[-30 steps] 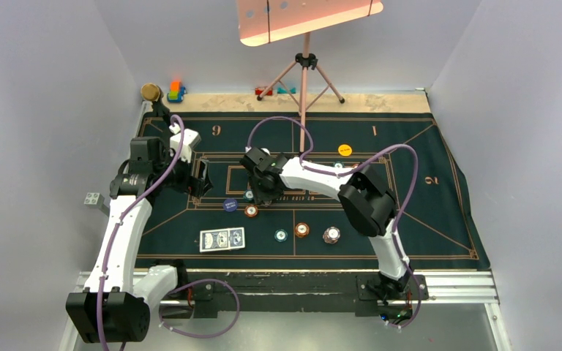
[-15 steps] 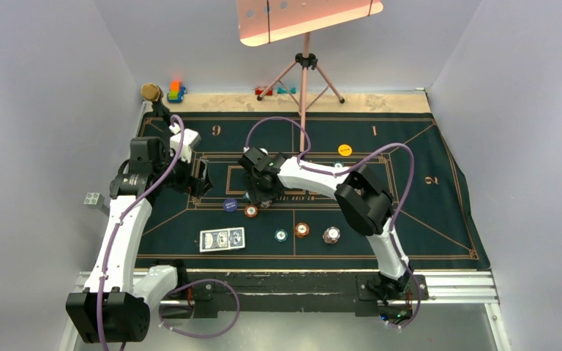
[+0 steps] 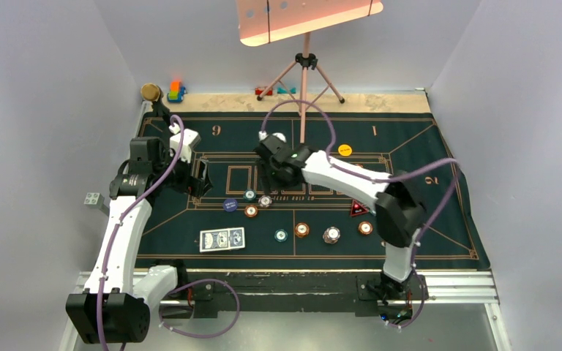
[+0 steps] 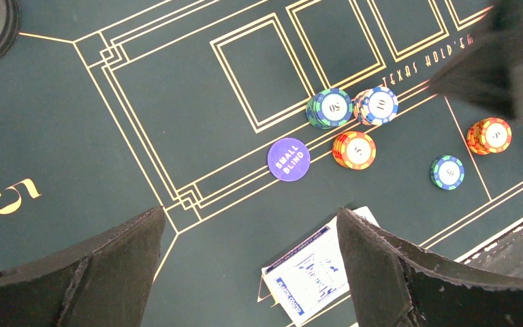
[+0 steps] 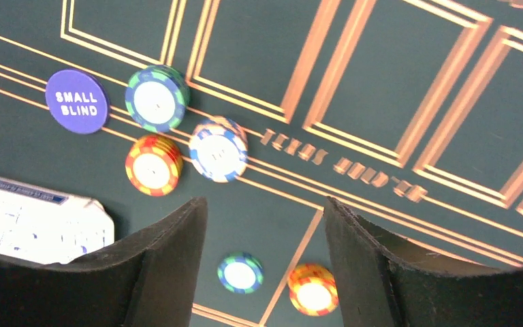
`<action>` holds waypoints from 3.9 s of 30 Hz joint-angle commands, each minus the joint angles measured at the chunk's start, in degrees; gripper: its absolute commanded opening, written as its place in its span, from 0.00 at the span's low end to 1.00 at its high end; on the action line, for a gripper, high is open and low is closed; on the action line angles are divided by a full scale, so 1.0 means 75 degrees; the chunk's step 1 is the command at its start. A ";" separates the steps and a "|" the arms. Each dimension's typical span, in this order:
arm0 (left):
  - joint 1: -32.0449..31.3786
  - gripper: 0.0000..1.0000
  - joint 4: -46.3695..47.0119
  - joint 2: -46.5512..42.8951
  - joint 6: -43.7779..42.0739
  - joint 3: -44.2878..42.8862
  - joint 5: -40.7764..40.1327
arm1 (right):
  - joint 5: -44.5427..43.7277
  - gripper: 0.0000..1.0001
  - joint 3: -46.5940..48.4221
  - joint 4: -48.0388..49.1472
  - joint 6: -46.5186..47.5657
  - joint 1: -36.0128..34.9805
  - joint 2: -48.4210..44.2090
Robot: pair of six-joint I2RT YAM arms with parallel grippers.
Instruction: Distribute texas hold em gaming equipment
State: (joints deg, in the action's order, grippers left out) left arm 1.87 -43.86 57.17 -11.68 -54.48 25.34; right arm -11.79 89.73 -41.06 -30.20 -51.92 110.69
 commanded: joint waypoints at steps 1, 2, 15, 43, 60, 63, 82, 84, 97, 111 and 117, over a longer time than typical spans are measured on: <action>0.0062 1.00 0.0138 -0.0135 -0.0153 0.0045 0.0189 | -0.0658 0.69 -0.0783 -0.0556 -0.0244 0.0331 -0.1605; 0.0061 1.00 0.0128 -0.0114 -0.0153 0.0039 0.0188 | -0.0725 0.72 -0.1037 -0.0671 -0.0331 0.0355 -0.1871; 0.0059 1.00 0.0031 -0.0017 -0.0271 0.0027 0.0452 | -0.0726 0.94 -0.4010 -0.1567 -0.1494 0.0439 -0.4283; 0.0061 1.00 0.0092 -0.0016 -0.0189 0.0010 0.0322 | -0.0045 0.56 -0.5726 -0.0246 -0.1834 0.0486 -0.3858; 0.0056 1.00 0.0129 -0.0038 -0.0200 0.0052 0.0270 | -0.0165 0.42 -0.5007 -0.1028 -0.1657 0.0671 -0.4319; 0.0056 1.00 0.0135 -0.0040 -0.0211 0.0057 0.0258 | -0.0096 0.40 -0.4764 -0.1113 -0.1476 0.0887 -0.4445; 0.0057 1.00 0.0139 -0.0056 -0.0224 0.0068 0.0250 | -0.0379 0.35 -0.1917 -0.0326 -0.0251 0.3392 -0.1952; 0.0056 1.00 0.0126 -0.0063 -0.0224 0.0068 0.0251 | -0.0373 0.34 -0.1724 -0.0156 -0.0229 0.3640 -0.1504; 0.0057 1.00 0.0168 -0.0049 -0.0214 0.0068 0.0213 | -0.0112 0.32 -0.0511 0.0162 -0.0342 0.3733 0.0109; 0.0058 1.00 0.0170 -0.0075 -0.0221 0.0051 0.0186 | 0.0139 0.31 0.0528 0.0149 -0.0619 0.3713 0.1318; 0.0056 1.00 0.0193 -0.0065 -0.0196 0.0050 0.0177 | 0.0177 0.49 0.0640 0.0062 -0.0638 0.3718 0.1495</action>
State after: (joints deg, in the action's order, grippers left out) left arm 1.87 -44.16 57.25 -12.84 -54.46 26.76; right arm -10.85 92.05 -40.05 -33.91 -23.79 121.27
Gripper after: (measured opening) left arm 0.995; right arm 0.464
